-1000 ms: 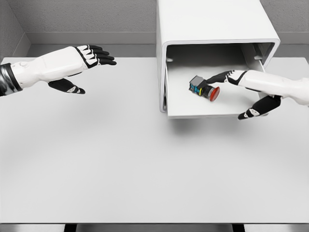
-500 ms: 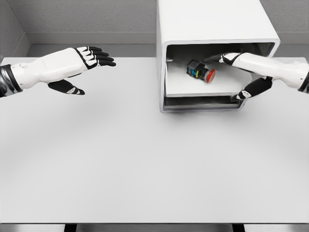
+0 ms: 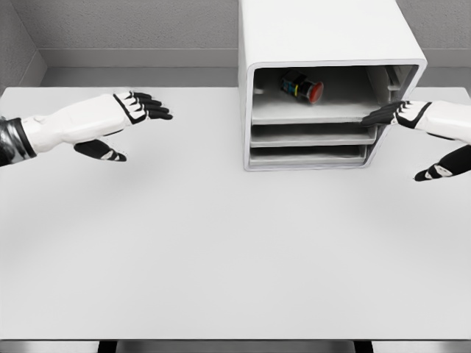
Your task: Slide open multi-storey tabletop storage cabinets and put open load switch and slide close multi-storey tabletop storage cabinets
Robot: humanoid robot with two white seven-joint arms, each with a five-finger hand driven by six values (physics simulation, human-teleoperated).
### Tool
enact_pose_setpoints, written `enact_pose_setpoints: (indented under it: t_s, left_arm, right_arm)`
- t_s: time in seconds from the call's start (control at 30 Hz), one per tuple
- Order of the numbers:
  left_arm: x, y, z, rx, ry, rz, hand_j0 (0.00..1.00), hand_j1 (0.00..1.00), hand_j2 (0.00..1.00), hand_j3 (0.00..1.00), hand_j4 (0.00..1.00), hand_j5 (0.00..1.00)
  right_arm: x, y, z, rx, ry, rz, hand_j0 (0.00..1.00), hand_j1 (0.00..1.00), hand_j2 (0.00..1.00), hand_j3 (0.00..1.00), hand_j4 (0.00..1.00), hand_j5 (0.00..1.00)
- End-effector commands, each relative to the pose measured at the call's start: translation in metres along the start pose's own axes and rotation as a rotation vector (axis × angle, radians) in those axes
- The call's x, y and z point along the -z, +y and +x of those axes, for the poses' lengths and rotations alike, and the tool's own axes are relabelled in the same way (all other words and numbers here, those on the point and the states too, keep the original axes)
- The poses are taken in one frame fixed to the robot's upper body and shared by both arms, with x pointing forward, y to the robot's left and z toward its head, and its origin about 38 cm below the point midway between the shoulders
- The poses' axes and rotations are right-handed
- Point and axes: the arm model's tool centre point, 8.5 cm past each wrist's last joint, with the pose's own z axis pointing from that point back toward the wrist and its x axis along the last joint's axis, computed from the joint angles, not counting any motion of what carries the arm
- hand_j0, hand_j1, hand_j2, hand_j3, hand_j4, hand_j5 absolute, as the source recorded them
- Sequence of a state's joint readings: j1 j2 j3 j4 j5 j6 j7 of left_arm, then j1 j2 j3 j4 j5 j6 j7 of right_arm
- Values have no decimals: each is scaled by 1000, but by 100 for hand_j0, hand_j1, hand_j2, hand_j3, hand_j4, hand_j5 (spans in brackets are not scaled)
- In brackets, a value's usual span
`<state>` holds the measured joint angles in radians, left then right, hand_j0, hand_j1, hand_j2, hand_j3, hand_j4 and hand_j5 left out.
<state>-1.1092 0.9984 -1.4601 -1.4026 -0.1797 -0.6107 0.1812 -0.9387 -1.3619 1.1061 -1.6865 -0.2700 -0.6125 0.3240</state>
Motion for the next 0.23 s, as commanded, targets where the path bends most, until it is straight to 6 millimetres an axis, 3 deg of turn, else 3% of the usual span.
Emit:
enact_pose_setpoints:
  t_s: [0.0,0.2]
  left_arm:
    - [-6,8,-9,40,31,13,100,100,100,100,100,100]
    - [-23,-15,-26,18,105,-18,100,100,100,100,100,100]
  right_arm:
    - [-16,4,-4,12,46,16,100,100,100,100,100,100]
    - [-14,10,-5,25,42,27,100,100,100,100,100,100]
